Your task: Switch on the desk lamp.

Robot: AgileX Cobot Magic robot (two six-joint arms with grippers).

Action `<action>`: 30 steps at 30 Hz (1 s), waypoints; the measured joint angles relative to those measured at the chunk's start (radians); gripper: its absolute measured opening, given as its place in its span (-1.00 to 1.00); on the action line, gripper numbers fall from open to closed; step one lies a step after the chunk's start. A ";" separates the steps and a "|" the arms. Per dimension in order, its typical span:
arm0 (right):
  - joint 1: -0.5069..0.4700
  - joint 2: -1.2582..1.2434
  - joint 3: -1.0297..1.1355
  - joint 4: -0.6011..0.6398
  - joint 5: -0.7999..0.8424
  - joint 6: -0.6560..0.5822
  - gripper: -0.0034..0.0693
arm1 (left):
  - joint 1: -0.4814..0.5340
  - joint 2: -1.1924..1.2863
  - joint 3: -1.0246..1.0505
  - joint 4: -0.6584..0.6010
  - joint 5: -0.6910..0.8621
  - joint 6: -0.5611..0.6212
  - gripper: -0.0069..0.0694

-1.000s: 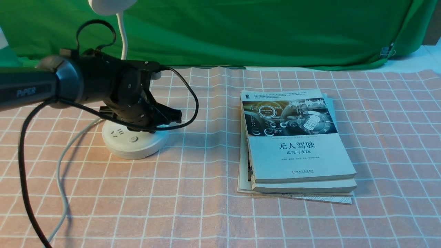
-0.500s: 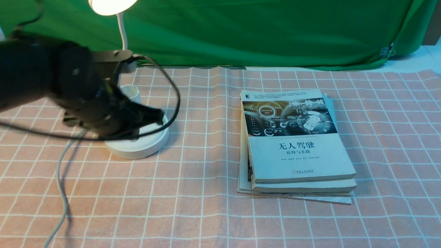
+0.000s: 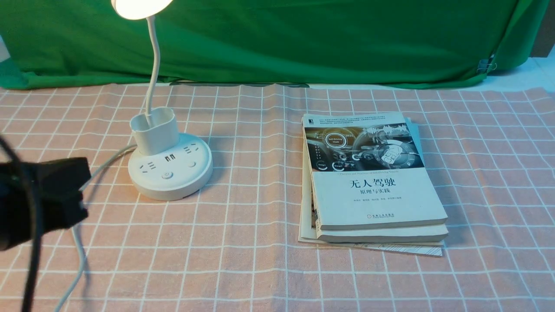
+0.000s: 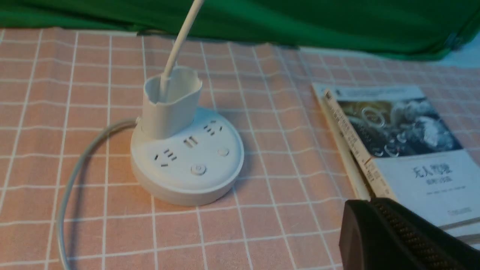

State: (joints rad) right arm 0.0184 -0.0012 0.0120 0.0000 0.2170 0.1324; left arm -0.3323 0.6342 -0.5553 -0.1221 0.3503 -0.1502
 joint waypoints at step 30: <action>0.000 0.000 0.000 0.000 0.000 0.000 -0.24 | 0.171 -0.440 0.555 0.160 -0.697 0.066 -0.76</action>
State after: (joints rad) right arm 0.0184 -0.0012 0.0120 0.0000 0.2170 0.1324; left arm -0.1615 0.1945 0.0000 0.0379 -0.3470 -0.0845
